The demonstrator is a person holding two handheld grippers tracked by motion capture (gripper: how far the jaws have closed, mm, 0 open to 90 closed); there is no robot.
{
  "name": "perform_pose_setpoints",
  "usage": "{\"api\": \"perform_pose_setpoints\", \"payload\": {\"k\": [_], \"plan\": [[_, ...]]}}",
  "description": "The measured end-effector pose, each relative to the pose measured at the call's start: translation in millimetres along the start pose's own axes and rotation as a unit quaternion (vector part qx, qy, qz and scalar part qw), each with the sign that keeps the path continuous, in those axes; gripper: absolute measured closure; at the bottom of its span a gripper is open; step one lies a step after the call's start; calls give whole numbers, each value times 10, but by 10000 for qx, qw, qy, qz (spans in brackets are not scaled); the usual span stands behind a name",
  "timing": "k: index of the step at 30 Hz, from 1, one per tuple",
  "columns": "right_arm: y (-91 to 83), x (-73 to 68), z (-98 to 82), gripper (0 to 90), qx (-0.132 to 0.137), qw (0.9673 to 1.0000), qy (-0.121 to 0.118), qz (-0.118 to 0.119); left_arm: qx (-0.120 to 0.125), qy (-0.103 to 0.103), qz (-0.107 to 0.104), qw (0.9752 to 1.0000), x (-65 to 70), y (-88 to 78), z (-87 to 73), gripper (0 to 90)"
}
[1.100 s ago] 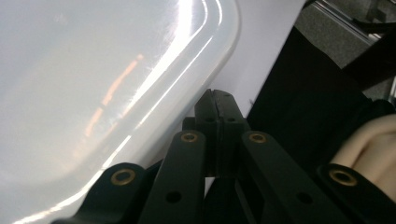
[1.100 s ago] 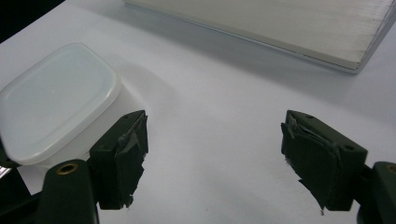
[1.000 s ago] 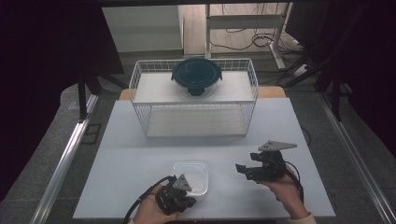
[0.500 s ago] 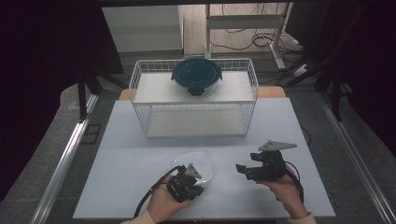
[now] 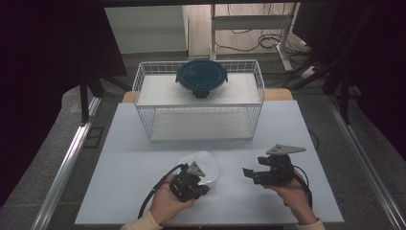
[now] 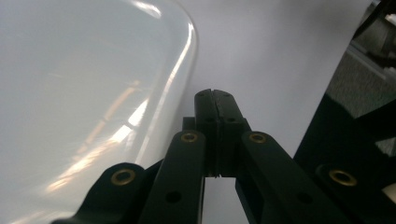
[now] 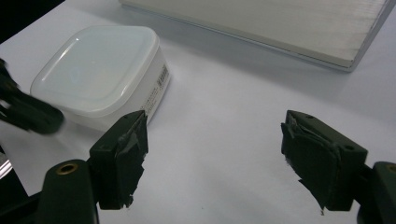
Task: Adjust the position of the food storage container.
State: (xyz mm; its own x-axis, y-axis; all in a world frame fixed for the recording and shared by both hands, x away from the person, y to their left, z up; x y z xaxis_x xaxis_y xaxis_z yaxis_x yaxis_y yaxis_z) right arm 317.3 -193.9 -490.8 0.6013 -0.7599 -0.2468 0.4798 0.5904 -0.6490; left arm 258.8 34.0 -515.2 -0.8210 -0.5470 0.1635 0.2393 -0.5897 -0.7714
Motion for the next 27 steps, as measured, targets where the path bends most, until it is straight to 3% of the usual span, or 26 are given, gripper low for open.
{"api": "perform_pose_setpoints", "payload": {"k": [4,6,7,8,9,10,12,13,15,21,25,27], "plan": [[-11,4,4,227,11,10000,14,1,243,-109,39,9996,-120,-198,27,897],[-14,6,5,227,23,10000,9,0,393,-241,171,9988,-283,-341,23,897],[-15,3,3,227,16,10000,15,10,481,-360,322,9977,-453,-444,16,897],[-15,4,3,227,15,10000,18,8,481,-360,322,9977,-453,-444,16,897],[-13,8,4,227,22,10000,13,-5,495,-450,474,9966,-642,-508,11,897],[-13,8,4,227,22,10000,13,-5,495,-450,474,9966,-642,-508,11,898],[-10,12,-2,227,1,10000,44,-2,532,-542,570,9955,-866,-542,18,898],[-11,15,-3,227,-1,10000,45,-3,532,-542,570,9955,-866,-542,18,898],[-12,18,-4,227,-1,10000,49,-3,455,-576,710,9948,-1016,-529,16,898],[-13,27,-9,227,-1,10000,49,-4,233,-663,712,9950,-1264,-376,-19,898],[-1,28,-20,227,-29,10000,52,16,37,-454,666,9967,-1295,-259,-50,898],[-5,24,-19,227,-30,10000,73,50,-10,-459,628,9970,-1297,-223,-66,898]]}}
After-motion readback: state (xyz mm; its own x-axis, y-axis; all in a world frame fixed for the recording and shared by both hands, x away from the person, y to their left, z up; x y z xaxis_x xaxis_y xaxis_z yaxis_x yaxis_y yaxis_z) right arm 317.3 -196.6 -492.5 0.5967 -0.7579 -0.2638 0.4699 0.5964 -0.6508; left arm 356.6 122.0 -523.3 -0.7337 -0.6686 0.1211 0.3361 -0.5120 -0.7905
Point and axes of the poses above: each handheld gripper's, and its own axes: y roughly forward along the jaws, z roughly out of its top, x roughly to its right, the point moved 6 cm from there along y, roughly forward along the jaws, and after that the axes turned 5 degrees about y, right-handed, at the moved point
